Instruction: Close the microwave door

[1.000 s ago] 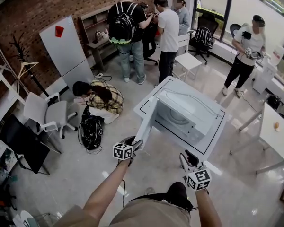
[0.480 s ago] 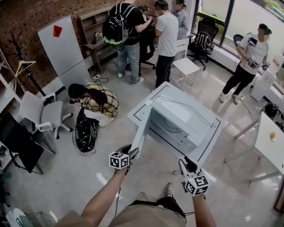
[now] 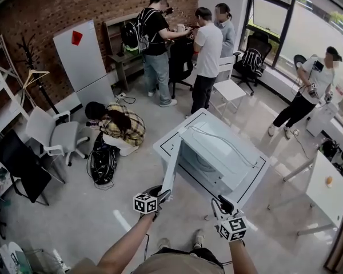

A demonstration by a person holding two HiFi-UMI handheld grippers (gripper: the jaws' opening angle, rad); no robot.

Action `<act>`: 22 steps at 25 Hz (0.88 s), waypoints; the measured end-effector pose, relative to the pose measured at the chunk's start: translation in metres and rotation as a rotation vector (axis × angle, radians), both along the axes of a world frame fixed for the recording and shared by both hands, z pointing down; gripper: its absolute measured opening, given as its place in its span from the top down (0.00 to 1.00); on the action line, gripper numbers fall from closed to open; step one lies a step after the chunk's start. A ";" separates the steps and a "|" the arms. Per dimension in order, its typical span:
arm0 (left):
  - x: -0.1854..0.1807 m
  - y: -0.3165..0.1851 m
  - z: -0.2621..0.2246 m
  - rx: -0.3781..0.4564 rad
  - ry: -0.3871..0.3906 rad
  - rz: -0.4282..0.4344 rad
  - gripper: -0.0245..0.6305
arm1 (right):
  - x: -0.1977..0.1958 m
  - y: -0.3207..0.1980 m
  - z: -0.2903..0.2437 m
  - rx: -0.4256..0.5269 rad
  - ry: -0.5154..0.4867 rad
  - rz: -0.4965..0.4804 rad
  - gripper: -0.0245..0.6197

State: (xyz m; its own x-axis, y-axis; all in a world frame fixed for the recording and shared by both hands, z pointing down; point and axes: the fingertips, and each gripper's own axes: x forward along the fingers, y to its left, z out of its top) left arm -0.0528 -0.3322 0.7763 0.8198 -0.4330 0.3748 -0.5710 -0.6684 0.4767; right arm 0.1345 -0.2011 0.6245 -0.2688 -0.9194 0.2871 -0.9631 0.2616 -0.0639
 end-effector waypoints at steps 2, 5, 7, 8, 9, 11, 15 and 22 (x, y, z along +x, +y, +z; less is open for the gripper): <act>0.010 0.002 -0.001 -0.002 -0.002 -0.002 0.62 | 0.005 -0.006 -0.002 0.004 0.013 -0.028 0.78; 0.023 0.005 0.001 -0.006 -0.011 0.001 0.62 | 0.013 -0.016 -0.004 0.014 0.020 -0.065 0.78; 0.031 0.007 0.000 -0.011 -0.021 0.000 0.62 | 0.018 -0.021 -0.006 0.020 0.019 -0.086 0.78; 0.035 0.009 0.000 -0.013 -0.025 -0.001 0.62 | 0.021 -0.024 -0.008 0.022 0.019 -0.096 0.78; 0.038 0.010 -0.001 -0.014 -0.027 -0.004 0.61 | 0.024 -0.026 -0.009 0.025 0.019 -0.106 0.78; 0.044 0.012 -0.001 -0.017 -0.028 -0.011 0.61 | 0.030 -0.029 -0.011 0.030 0.019 -0.126 0.78; 0.057 0.018 0.001 -0.018 -0.033 -0.029 0.61 | 0.046 -0.033 -0.010 0.036 0.019 -0.161 0.78; 0.095 0.027 0.000 -0.016 -0.026 0.004 0.60 | 0.079 -0.039 -0.013 0.049 0.015 -0.192 0.78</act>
State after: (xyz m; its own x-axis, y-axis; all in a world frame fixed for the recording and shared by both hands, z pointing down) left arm 0.0421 -0.3056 0.7762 0.8112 -0.4238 0.4030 -0.5809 -0.6633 0.4718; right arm 0.2138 -0.2398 0.6113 -0.4364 -0.8646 0.2490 -0.8960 0.4429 -0.0323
